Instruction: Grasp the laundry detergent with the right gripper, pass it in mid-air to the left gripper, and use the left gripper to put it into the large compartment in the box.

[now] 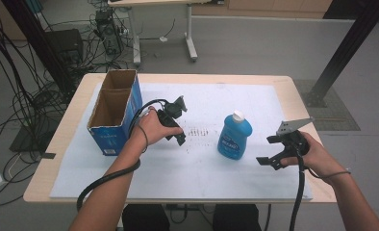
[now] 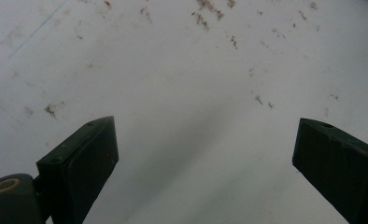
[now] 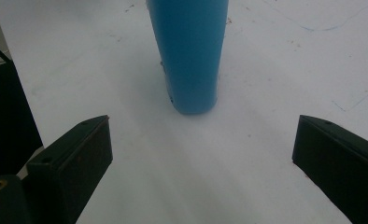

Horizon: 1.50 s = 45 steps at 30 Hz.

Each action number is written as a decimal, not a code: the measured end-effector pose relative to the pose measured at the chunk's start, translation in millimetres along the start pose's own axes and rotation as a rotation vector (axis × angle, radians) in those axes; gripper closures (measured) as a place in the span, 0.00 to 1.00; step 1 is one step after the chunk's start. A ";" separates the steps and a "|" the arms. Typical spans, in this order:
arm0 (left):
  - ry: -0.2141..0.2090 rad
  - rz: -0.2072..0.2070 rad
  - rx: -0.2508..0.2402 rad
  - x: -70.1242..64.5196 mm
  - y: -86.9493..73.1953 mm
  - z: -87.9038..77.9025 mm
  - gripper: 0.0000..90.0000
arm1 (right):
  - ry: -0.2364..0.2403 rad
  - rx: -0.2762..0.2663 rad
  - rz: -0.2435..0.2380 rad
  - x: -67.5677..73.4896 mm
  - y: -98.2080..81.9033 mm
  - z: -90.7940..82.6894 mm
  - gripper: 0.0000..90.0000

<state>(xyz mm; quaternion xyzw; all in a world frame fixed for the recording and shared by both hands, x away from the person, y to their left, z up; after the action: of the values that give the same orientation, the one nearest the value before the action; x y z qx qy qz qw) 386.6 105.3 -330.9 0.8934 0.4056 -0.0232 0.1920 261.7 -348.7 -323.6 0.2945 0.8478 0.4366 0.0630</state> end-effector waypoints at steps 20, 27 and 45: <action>0.009 -0.003 0.011 0.1 -1.4 3.1 0.08 | 0.006 -0.035 0.012 0.2 -10.0 12.2 0.05; 0.009 -0.002 0.013 -0.8 -1.6 4.8 0.08 | 0.006 -0.058 0.019 0.5 -14.4 16.7 0.05; 0.006 0.000 0.014 -1.2 -1.5 7.6 0.08 | 0.002 -0.107 0.010 1.7 -23.1 27.0 0.05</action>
<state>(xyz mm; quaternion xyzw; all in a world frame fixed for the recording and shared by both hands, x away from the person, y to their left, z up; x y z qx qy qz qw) 385.6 102.6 -338.2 0.8946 0.4062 -0.0234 0.1847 259.9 -339.0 -357.8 0.2946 0.8218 0.4817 0.0756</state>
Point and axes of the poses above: each handheld gripper's, and its own axes: z roughly forward along the jaws, y roughly out of its top, x roughly to its left, the point moved 5 cm from there along z, roughly forward along the jaws, and after that the axes turned 12 degrees about -x, right-handed, at the moved point
